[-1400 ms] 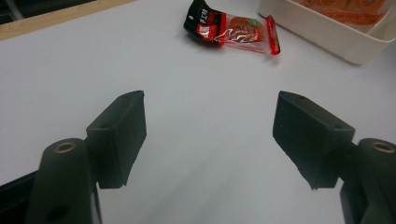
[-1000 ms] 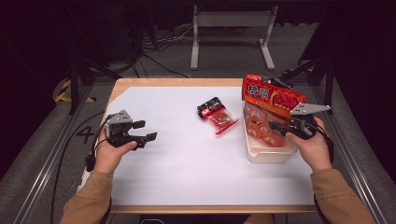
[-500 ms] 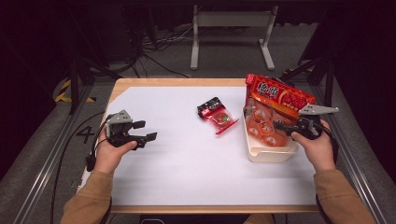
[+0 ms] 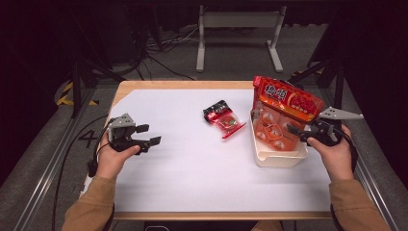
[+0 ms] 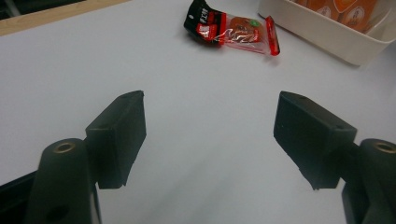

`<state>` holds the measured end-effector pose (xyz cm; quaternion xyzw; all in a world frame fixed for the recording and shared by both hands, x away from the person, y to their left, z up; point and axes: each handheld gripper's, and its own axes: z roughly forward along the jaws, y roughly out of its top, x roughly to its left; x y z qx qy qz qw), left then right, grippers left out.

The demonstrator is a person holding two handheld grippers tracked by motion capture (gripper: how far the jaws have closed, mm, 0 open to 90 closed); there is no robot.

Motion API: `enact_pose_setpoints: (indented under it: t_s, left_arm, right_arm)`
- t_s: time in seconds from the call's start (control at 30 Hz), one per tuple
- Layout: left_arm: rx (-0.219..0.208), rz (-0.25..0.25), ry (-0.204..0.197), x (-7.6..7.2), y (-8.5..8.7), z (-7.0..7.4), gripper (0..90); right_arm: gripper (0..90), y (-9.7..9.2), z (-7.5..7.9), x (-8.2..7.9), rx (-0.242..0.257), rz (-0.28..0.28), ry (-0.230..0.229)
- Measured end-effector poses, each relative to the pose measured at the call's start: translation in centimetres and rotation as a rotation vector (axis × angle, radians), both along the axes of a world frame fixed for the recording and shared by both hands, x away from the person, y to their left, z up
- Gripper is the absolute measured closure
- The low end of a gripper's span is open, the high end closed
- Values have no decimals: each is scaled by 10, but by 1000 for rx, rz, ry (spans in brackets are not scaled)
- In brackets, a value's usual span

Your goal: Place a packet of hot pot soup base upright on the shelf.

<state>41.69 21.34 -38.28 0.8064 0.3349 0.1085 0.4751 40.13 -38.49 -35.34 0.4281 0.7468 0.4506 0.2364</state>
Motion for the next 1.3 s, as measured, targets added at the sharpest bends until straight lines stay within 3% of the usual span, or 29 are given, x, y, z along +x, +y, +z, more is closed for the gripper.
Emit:
enact_pose_setpoints:
  t_s: [0.17, 0.4, 0.67, 0.73, 0.97, 1.3]
  left_arm:
    - [-5, -1, 1, 0, 0, 0, 264]
    - [-7, -8, 1, 0, -2, 2, 263]
    - [-8, -9, -3, 0, -2, 2, 262]
    - [-12, -5, -3, 0, -2, 2, 261]
    - [-2, -7, -4, 1, -3, 1, 259]
    - [4, -4, 8, 2, -4, -2, 254]
  right_arm:
    - [273, -8, 1, -16, 8, -39, -22]
    - [271, -13, 8, -32, 20, -35, -35]
    - [269, -5, 10, -55, 27, -36, -47]
    - [275, 3, 13, -66, 24, 2, -44]
    - [285, 24, 19, -79, 22, 71, -61]
    - [279, 61, -3, -81, 66, 245, -106]
